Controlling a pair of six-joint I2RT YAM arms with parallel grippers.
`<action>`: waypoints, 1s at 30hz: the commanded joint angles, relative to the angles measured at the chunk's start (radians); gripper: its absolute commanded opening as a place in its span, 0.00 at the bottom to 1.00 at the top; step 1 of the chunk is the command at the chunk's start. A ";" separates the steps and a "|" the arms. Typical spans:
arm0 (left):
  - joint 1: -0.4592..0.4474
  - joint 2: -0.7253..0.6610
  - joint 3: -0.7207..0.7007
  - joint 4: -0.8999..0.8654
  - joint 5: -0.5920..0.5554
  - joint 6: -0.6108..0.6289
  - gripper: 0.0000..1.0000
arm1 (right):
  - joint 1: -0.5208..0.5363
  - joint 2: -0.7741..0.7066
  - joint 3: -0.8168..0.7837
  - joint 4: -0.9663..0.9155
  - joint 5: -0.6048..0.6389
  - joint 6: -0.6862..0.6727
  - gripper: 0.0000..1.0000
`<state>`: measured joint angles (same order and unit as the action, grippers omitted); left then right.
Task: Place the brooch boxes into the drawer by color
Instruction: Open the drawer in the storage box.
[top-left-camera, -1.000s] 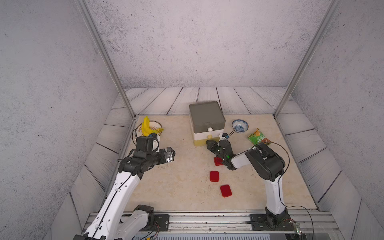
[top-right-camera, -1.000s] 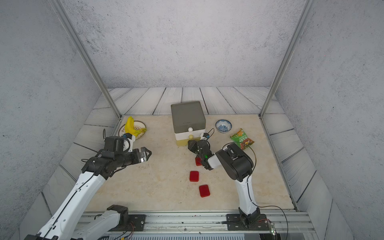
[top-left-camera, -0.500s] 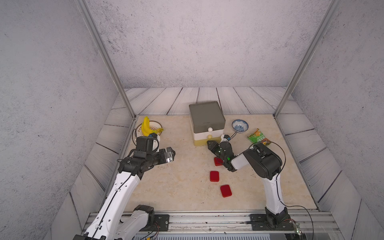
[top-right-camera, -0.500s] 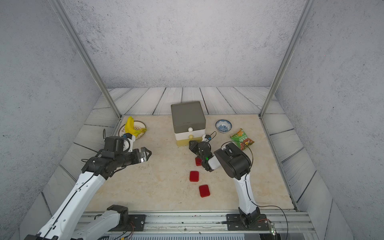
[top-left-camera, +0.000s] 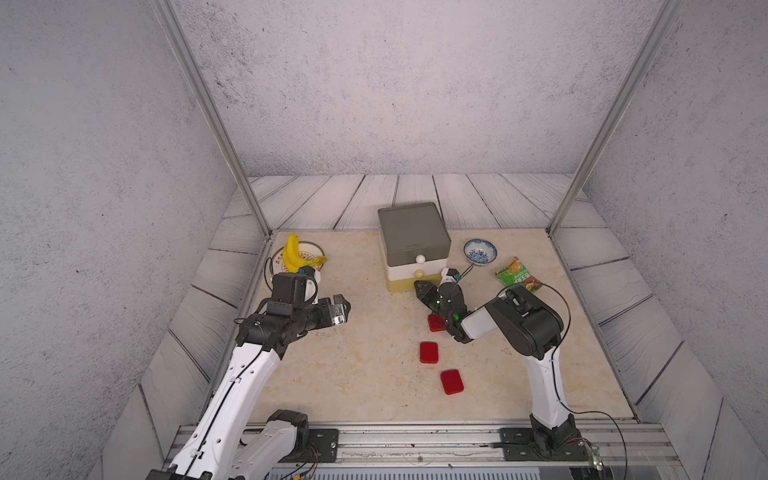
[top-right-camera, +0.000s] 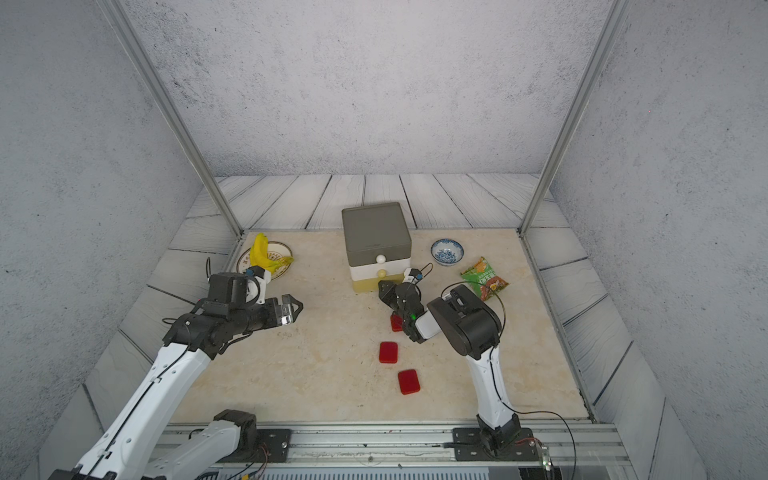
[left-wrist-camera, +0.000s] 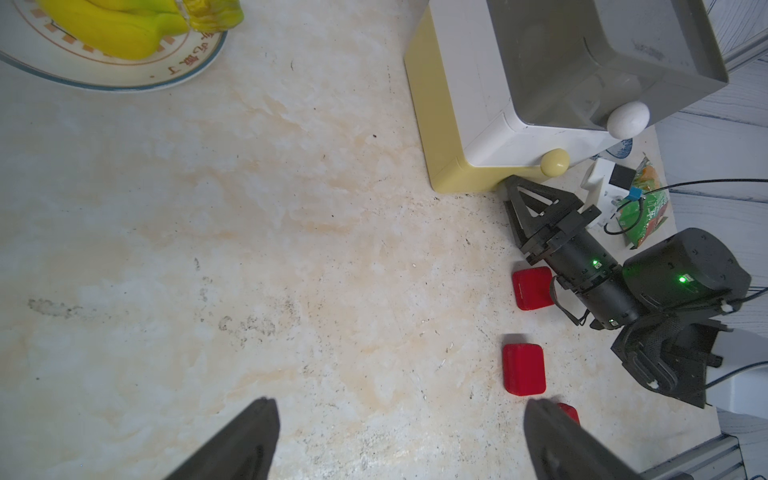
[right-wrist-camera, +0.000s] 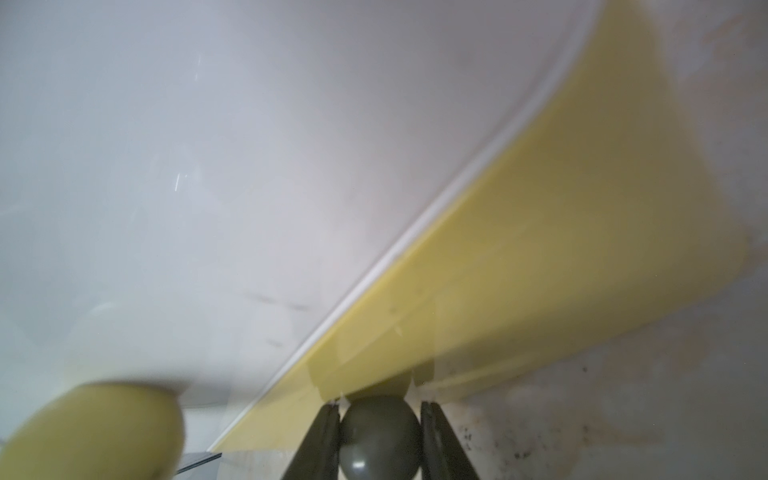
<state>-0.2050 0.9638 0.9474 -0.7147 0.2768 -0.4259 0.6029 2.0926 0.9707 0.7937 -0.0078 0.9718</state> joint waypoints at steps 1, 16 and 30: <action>0.005 -0.007 0.015 -0.004 -0.005 0.013 0.98 | -0.008 -0.004 -0.006 0.064 0.014 0.004 0.49; 0.008 -0.009 0.015 -0.007 -0.003 0.024 0.98 | -0.019 0.063 -0.058 0.236 0.038 0.156 0.50; 0.012 -0.010 0.017 -0.011 -0.004 0.034 0.98 | -0.018 0.078 -0.035 0.242 0.040 0.148 0.30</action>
<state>-0.2031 0.9634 0.9474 -0.7155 0.2768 -0.4072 0.5877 2.1487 0.9207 1.0130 0.0261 1.1252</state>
